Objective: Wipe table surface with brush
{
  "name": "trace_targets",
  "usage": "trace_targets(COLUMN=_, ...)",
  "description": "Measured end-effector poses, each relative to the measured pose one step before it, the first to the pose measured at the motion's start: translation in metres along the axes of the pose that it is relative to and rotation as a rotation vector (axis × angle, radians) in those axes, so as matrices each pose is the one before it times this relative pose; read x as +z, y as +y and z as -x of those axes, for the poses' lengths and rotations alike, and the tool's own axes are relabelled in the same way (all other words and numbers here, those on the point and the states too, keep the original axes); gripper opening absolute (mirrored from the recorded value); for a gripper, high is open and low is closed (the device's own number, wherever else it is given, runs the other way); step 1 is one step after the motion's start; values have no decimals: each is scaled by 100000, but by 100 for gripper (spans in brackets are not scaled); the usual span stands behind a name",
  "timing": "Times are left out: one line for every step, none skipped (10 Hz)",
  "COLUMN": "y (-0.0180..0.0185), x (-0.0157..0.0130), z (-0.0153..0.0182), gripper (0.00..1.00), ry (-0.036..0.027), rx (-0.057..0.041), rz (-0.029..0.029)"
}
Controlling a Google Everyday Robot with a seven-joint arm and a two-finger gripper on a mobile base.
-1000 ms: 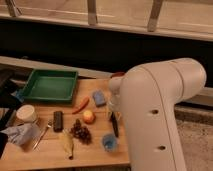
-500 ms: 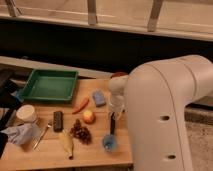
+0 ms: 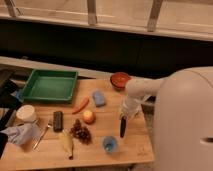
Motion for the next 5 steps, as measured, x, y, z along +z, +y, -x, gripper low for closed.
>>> trace_targets(y=-85, x=-663, z=683, gripper=0, ry=-1228, rx=526, rz=2017)
trace_targets(y=530, x=-763, z=1006, gripper=0, ry=-1798, rx=-612, rz=3360)
trace_targets(y=992, x=-979, z=853, gripper=0, ry=-1674, rx=-1277, rz=4936)
trace_targets(y=754, x=-344, z=269, gripper=0, ry=-89, rx=-1417, rz=2729)
trace_targets(y=2257, x=383, z=-89, gripper=0, ry=658, rx=-4672, rz=3594)
